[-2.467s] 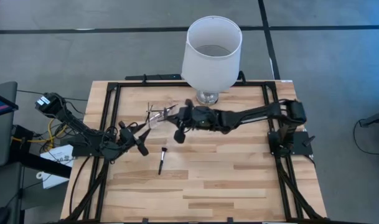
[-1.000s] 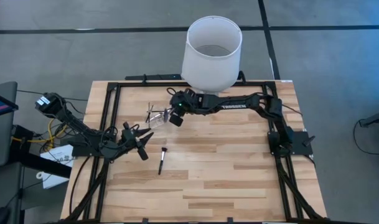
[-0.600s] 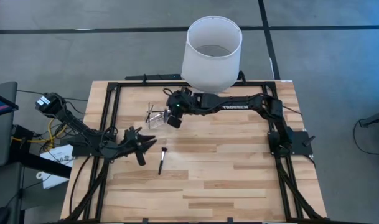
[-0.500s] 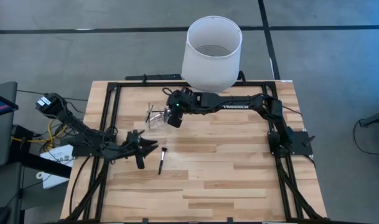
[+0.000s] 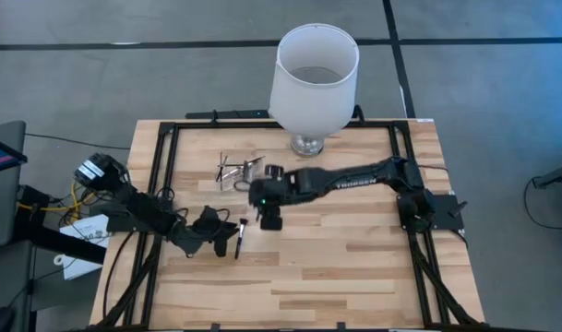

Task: Put items in baskets/containers
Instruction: Put the black blush brush into the transparent organizer

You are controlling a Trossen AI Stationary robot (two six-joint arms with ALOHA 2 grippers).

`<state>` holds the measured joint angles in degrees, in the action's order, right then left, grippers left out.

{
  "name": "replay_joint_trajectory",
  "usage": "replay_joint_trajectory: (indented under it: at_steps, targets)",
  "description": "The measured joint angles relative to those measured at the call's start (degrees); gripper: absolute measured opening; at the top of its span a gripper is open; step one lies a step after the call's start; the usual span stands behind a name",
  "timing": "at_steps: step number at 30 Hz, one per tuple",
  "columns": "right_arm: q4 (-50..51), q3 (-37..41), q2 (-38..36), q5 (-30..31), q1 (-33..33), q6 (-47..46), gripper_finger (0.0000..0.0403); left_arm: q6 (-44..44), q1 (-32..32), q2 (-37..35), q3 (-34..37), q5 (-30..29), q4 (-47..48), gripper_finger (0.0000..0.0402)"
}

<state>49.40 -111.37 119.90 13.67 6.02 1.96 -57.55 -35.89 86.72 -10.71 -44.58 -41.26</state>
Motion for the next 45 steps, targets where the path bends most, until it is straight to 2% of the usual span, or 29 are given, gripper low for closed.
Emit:
replay_joint_trajectory:
  at_steps: [3, 7, 11, 16, 20, 24, 31, 45]
  targets:
    - [-0.1, 0.0, 0.0, 0.0, 2.0, 0.0, 0.0175, 1.8, 2.1, 1.9, -2.4, 0.2, -0.1, 0.0099]
    - [-0.1, 0.0, 0.0, 0.0, 3.6, -0.3, 0.0174, 6.2, 6.2, 2.1, -6.5, 4.7, 2.5, 0.0099]
    - [0.6, 0.0, 0.0, 0.1, 4.5, -1.9, 0.0173, 6.9, 9.2, 0.3, -12.0, 8.1, 17.4, 0.0099]
    - [6.4, 0.0, -0.2, 0.9, 4.6, -4.3, 0.0173, 1.9, 9.2, -0.1, -20.6, 10.4, 39.4, 0.0099]
    - [12.1, -0.1, -0.7, 4.9, 4.5, -8.3, 0.0173, -0.2, 6.9, 0.0, -25.2, 10.1, 47.3, 0.0099]
    - [14.5, 0.0, -0.7, 6.4, 4.1, -9.5, 0.0173, -2.6, 6.0, 0.0, -25.7, 8.7, 49.1, 0.0099]
    - [14.1, 0.0, -0.7, 6.0, 4.0, -10.2, 0.0173, -7.4, 6.0, 0.0, -22.1, 8.3, 49.4, 0.0099]
    - [13.7, 0.0, -0.7, 5.9, 3.6, -11.6, 0.0173, -7.5, 6.0, 0.9, -18.3, 5.1, 43.0, 0.0099]
